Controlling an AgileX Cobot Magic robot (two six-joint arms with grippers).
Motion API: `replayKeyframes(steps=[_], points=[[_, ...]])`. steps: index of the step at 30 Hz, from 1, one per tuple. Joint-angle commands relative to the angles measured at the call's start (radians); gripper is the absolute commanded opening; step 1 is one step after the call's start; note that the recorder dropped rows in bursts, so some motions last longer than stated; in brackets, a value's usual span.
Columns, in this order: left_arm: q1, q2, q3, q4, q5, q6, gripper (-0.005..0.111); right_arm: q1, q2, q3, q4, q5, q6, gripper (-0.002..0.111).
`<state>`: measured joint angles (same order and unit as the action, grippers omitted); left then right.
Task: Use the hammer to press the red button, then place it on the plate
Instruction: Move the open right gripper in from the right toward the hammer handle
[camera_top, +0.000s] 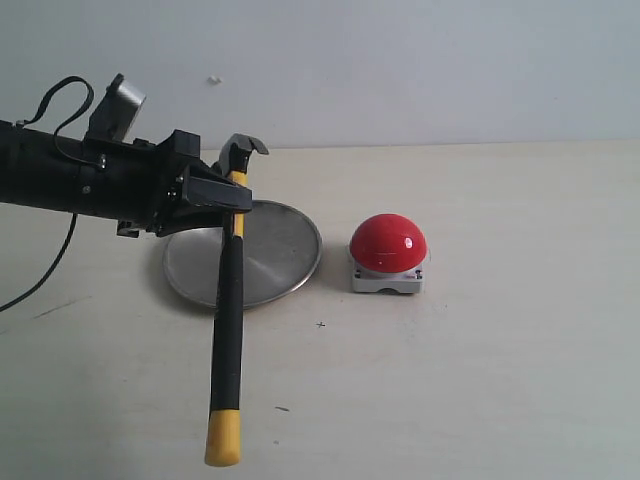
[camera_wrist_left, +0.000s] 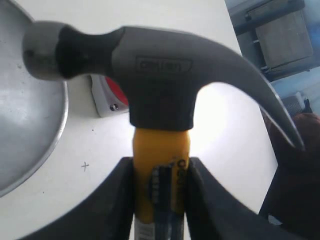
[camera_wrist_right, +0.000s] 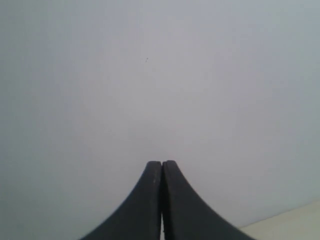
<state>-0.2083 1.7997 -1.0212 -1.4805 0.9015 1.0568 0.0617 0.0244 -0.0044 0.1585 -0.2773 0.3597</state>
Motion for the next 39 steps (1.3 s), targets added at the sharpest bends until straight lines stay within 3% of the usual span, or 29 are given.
replayKeyframes(steps=[1,7,10,15,19,25,32,39], points=[[-0.003,-0.005,-0.001,-0.056,0.026,0.007,0.0,-0.006,-0.005,0.004,0.0,-0.016,0.125,0.0],[-0.003,-0.005,-0.001,-0.042,0.036,0.007,0.0,-0.006,0.004,0.004,0.0,-0.018,0.113,0.0],[-0.003,-0.005,-0.001,-0.064,0.034,0.007,0.0,-0.004,0.061,-0.007,-0.124,0.036,0.184,0.0],[-0.003,-0.005,-0.001,-0.097,0.034,0.015,0.0,-0.004,0.254,-0.096,-0.648,0.09,0.634,0.0],[-0.003,-0.005,-0.001,-0.112,0.034,0.015,0.0,-0.004,0.495,-0.175,-1.204,-0.125,1.101,0.0],[-0.003,-0.005,-0.001,-0.109,0.034,0.015,0.0,-0.004,0.857,-0.335,-1.615,-0.205,1.38,0.0],[-0.003,-0.005,-0.001,-0.109,0.027,0.015,0.0,-0.004,1.154,-0.48,-1.895,-0.296,1.576,0.0],[-0.003,-0.005,-0.001,-0.113,0.023,0.015,0.0,-0.004,1.255,-0.572,-1.903,-0.296,1.611,0.0]])
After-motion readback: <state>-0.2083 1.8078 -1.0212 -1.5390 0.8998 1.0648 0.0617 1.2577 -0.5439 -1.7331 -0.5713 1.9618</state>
